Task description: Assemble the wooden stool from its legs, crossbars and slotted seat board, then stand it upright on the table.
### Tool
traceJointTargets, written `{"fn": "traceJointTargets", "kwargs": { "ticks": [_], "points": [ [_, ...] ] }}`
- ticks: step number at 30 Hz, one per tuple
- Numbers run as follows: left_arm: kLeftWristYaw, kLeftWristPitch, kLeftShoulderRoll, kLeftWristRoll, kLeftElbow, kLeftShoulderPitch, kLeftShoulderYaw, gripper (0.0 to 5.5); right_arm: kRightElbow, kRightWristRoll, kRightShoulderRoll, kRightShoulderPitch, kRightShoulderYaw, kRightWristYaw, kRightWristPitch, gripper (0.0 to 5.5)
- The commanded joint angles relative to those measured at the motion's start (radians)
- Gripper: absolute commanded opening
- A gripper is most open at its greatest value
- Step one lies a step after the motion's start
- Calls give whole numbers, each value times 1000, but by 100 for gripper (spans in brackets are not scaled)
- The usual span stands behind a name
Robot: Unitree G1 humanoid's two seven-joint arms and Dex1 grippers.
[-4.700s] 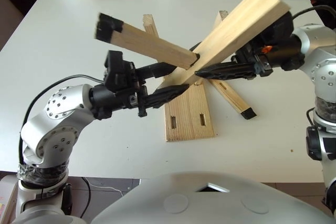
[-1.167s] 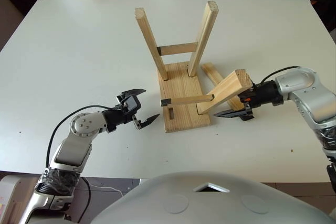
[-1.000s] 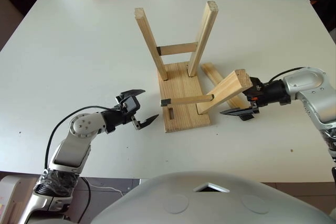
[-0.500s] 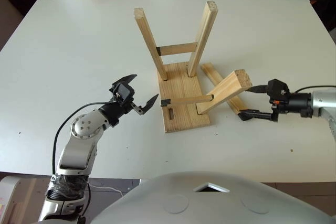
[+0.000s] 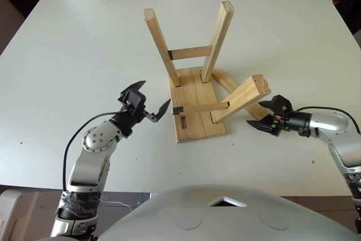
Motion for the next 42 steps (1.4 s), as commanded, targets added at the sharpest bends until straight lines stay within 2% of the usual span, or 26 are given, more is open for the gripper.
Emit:
{"fn": "traceJointTargets", "kwargs": {
  "ticks": [1, 7, 13, 18, 23, 26, 31, 35, 39, 42],
  "points": [
    [40, 9, -15, 21, 14, 4, 12, 540, 56, -43, -21, 12, 10, -3, -9, 396],
    [75, 42, -33, 35, 31, -18, 6, 540, 160, -75, 0, -47, -10, -66, -28, 300],
    [91, 57, -36, 27, 19, -38, 34, 540, 163, -63, 12, -47, -8, -63, -24, 213],
    [97, 62, -23, 27, 28, -66, 70, 540, 159, -37, 29, -51, -16, -58, -9, 210],
    [98, 112, 5, 4, 39, -109, 143, 540, 180, 2, 46, -87, -71, -67, -4, 210],
    [102, 155, 10, -39, 15, -138, 196, 540, 228, 28, 67, -162, -132, -96, -6, 210],
    [147, 292, -17, -288, -157, -298, 327, 540, 248, 148, 159, -328, -286, -201, 36, 205],
    [152, 331, -23, -373, -184, -421, 308, 540, 126, 310, 228, -400, -367, -223, 93, 205],
    [135, 375, -31, -450, -256, -456, 244, 540, -1, 481, 257, -462, -425, -244, 176, 205],
    [67, 425, -29, -702, -384, -423, 241, 540, -140, 724, 256, -505, -448, -221, 293, 205]
  ]
}}
